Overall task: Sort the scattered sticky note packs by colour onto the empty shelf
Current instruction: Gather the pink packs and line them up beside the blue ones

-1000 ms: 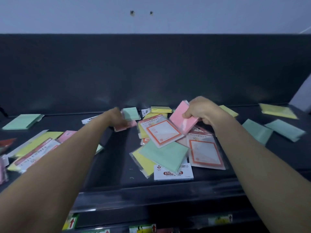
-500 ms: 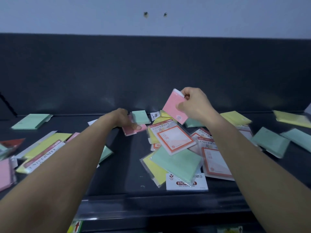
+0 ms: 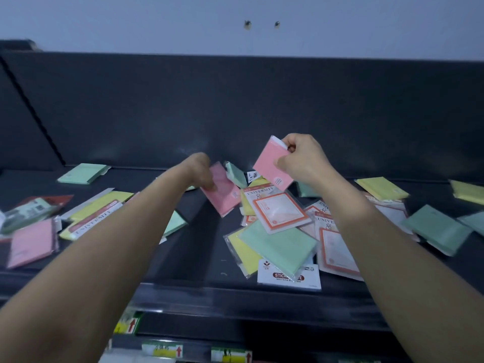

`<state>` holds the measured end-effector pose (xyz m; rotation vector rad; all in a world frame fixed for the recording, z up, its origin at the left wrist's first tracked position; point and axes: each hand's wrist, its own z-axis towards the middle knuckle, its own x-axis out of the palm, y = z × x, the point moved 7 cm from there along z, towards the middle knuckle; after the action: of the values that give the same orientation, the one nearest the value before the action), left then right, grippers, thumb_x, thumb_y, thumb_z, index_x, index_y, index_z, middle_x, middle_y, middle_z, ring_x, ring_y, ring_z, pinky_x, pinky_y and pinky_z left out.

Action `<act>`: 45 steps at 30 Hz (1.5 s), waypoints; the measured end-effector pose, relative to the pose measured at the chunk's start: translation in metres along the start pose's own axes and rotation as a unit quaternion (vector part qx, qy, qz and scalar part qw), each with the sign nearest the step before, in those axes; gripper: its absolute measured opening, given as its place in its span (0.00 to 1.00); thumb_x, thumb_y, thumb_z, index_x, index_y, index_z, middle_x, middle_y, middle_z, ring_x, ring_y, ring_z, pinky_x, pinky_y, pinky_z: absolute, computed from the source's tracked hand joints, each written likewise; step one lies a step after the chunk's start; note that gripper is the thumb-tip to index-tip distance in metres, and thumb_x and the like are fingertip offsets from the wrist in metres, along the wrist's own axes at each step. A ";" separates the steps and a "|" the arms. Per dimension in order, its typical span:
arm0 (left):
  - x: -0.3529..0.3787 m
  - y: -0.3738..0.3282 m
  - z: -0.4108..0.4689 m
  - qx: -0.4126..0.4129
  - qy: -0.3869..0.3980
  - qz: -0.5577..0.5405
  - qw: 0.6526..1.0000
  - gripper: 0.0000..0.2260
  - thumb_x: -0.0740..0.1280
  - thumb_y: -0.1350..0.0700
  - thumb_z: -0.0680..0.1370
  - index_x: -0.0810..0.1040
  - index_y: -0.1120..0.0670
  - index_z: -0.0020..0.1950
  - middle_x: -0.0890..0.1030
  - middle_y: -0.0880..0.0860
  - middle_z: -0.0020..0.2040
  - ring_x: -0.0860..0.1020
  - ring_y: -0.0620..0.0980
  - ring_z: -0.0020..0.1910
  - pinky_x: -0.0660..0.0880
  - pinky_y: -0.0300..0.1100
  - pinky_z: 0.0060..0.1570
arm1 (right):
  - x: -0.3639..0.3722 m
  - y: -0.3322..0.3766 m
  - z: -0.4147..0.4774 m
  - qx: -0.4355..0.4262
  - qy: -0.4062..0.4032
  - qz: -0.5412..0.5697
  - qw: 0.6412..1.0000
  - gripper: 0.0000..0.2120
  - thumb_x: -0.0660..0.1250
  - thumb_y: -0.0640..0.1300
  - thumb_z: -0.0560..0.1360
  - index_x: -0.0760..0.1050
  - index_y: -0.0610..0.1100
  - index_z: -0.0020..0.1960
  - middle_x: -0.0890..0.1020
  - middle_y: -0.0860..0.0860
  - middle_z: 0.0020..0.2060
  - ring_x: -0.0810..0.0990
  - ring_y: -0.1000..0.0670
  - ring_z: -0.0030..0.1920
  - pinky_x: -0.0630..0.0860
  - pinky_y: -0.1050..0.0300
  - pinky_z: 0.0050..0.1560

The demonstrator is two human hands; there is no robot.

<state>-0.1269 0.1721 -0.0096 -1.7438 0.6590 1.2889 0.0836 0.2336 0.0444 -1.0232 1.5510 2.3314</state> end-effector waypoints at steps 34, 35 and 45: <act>0.062 -0.299 -0.346 0.441 0.199 -0.497 0.721 0.11 0.64 0.69 0.74 0.71 0.53 0.40 0.77 0.50 0.37 0.75 0.45 0.37 0.74 0.40 0.42 | -0.270 -0.062 -0.450 0.227 -0.551 -0.082 0.799 0.07 0.63 0.33 0.73 0.76 0.43 0.47 0.82 0.46 0.44 0.79 0.47 0.44 0.78 0.49 0.51; 0.072 -0.316 -0.374 0.462 0.230 -0.494 0.700 0.11 0.64 0.69 0.75 0.71 0.53 0.41 0.78 0.50 0.39 0.76 0.47 0.39 0.75 0.42 0.44 | -0.282 -0.059 -0.484 0.243 -0.567 -0.095 0.781 0.06 0.63 0.34 0.73 0.77 0.41 0.48 0.82 0.45 0.45 0.80 0.46 0.45 0.77 0.49 0.50; 0.157 -0.422 -0.676 0.570 0.418 -0.418 0.571 0.12 0.64 0.69 0.75 0.72 0.52 0.41 0.78 0.50 0.41 0.76 0.47 0.43 0.75 0.40 0.45 | -0.352 -0.027 -0.822 0.358 -0.703 -0.162 0.592 0.09 0.62 0.34 0.73 0.78 0.40 0.49 0.82 0.47 0.44 0.77 0.51 0.41 0.76 0.55 0.39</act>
<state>0.5991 -0.1875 0.0515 -1.0553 0.7213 -0.7094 0.7321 -0.3829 0.0532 0.6568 1.0732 1.1395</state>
